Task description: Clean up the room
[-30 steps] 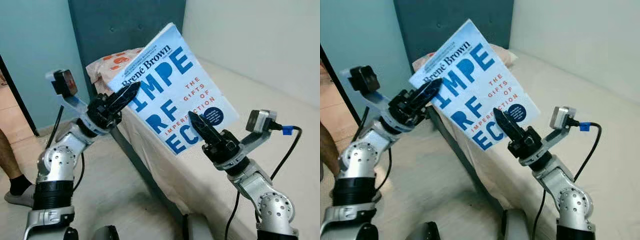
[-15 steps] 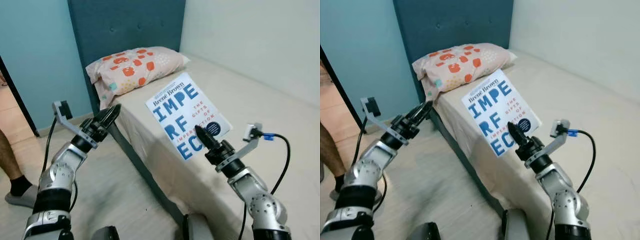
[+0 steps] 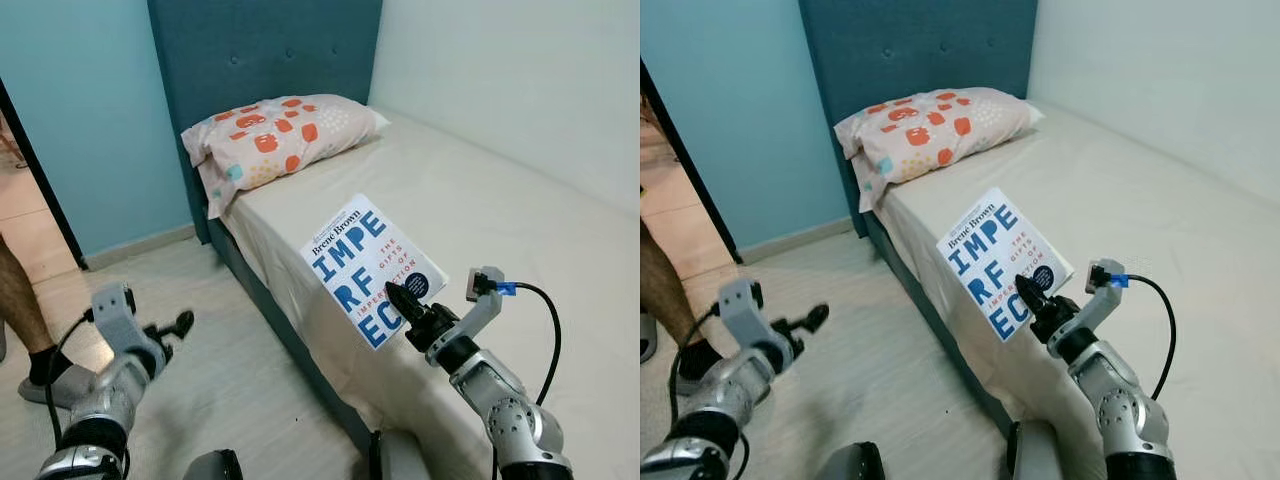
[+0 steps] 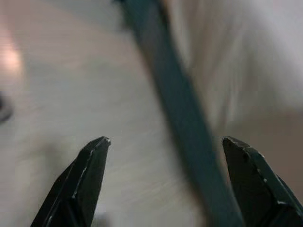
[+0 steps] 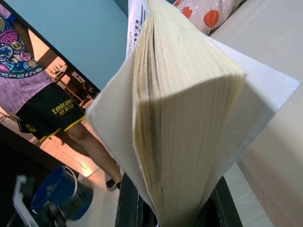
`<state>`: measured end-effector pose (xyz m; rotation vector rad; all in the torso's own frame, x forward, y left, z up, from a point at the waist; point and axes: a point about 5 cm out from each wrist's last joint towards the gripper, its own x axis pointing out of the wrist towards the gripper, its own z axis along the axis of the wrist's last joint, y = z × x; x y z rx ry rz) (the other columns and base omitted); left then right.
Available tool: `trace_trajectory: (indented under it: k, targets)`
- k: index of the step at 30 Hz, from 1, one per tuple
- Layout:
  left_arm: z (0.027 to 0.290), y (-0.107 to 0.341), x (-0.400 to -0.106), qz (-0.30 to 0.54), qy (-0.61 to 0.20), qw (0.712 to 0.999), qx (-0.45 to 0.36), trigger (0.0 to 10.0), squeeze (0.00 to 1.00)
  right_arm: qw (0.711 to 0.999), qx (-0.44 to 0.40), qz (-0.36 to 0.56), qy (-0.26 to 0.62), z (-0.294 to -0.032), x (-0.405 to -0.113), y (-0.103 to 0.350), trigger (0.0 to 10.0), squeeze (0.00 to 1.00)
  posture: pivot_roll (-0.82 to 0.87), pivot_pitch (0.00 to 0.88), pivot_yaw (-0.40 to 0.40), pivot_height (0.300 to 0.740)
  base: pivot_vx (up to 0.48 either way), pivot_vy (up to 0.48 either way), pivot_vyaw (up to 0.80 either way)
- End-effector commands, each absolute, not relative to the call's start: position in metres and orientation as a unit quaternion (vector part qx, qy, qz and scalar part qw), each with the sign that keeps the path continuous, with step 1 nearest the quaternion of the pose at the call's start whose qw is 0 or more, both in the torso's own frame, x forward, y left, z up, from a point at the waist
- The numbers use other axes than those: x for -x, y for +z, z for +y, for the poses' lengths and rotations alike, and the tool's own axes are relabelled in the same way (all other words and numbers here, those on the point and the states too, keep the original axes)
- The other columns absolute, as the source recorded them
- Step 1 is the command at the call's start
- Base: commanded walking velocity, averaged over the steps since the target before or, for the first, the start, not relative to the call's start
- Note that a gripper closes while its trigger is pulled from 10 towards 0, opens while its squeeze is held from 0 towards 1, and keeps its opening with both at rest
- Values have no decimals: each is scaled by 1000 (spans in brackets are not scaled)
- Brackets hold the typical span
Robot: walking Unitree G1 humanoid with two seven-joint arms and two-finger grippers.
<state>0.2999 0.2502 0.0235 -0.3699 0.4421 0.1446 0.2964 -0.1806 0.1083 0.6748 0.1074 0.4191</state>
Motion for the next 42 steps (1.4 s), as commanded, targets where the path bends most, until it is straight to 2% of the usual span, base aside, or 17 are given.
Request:
trace_trajectory:
  k: [1,8,14,25,42]
  targets:
    - [247,8,-288,253,82,951,158,10000,0,924,-323,26,202,-184,-300,115,0,0,-28,3,-18,570,0,0,0]
    - [239,-16,-269,308,95,938,130,10000,0,925,-324,27,197,-184,-301,112,0,0,-31,0,-19,594,0,0,0]
    - [239,-40,-241,374,119,913,108,10000,0,928,-329,67,162,-190,-297,83,0,0,-36,0,-16,619,-160,0,0]
    - [246,-51,-222,396,120,908,73,10000,0,929,-328,76,154,-193,-292,76,0,0,-31,0,-18,648,-87,0,0]
    - [236,-76,-183,462,97,881,31,10000,0,930,-317,139,121,-198,-280,35,0,0,-24,0,-18,717,0,0,0]
